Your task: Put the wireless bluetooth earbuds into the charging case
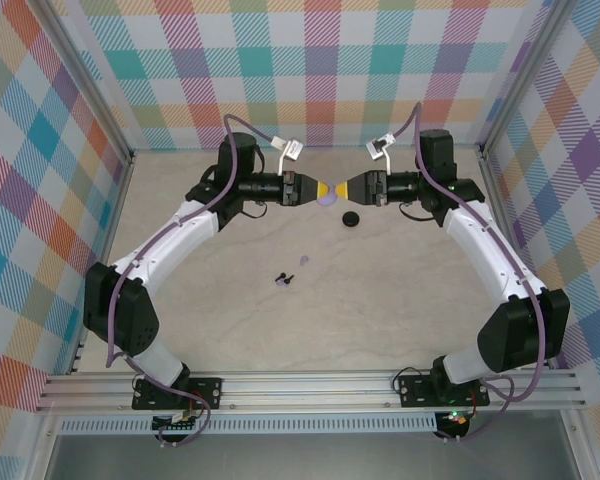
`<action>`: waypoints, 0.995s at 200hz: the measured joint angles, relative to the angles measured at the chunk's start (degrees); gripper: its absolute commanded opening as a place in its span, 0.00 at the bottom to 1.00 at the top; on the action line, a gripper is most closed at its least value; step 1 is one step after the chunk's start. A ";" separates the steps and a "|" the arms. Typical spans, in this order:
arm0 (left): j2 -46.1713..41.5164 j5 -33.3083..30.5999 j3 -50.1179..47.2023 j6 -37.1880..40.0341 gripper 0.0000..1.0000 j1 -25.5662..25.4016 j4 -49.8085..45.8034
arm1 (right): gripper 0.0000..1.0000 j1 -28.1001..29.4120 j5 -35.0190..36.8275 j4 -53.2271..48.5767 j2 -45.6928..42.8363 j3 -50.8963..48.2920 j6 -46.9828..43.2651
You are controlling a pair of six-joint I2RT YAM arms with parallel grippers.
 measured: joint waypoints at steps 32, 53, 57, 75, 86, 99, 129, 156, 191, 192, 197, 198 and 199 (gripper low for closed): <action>-1.18 0.68 0.00 0.00 0.16 0.00 0.00 | 0.59 0.17 0.00 -0.48 0.00 0.00 -0.42; -2.03 1.22 0.00 0.00 0.16 -0.11 0.04 | 0.59 0.28 -0.61 -0.81 0.02 0.04 -1.09; -2.14 1.33 0.00 0.00 0.16 -0.11 0.02 | 0.58 0.37 -0.92 -0.94 0.07 0.11 -1.31; -2.45 1.68 0.00 0.00 0.16 -0.24 0.09 | 0.56 0.98 -1.99 -1.95 0.46 0.90 -2.21; -2.45 1.90 0.00 0.00 0.16 -0.55 0.09 | 0.55 1.55 -2.60 -2.34 0.66 1.25 -2.78; -2.45 1.97 0.00 0.00 0.16 -0.76 0.09 | 0.54 2.21 -3.04 -2.80 0.66 1.42 -3.06; -2.45 2.56 0.00 0.00 0.16 -0.98 0.42 | 0.51 2.69 -3.39 -3.28 0.79 1.62 -3.87; -2.45 2.75 0.00 0.00 0.16 -0.98 0.44 | 0.49 2.91 -3.82 -3.41 1.42 1.84 -4.24; -2.45 2.93 0.00 0.00 0.16 -1.36 0.46 | 0.47 3.19 -4.46 -3.39 1.73 1.88 -4.22; -2.45 2.93 0.00 0.00 0.16 -1.36 0.46 | 0.46 3.19 -4.46 -3.39 1.73 1.88 -4.22; -2.45 2.97 0.00 -0.02 0.16 -1.36 0.46 | 0.45 3.21 -4.48 -3.39 1.73 1.88 -4.22; -2.45 2.97 0.00 -0.02 0.16 -1.36 0.48 | 0.45 3.21 -4.48 -3.39 1.73 1.88 -4.22; -2.45 2.99 0.00 -0.02 0.16 -1.36 0.48 | 0.44 3.21 -4.48 -3.39 1.73 1.88 -4.22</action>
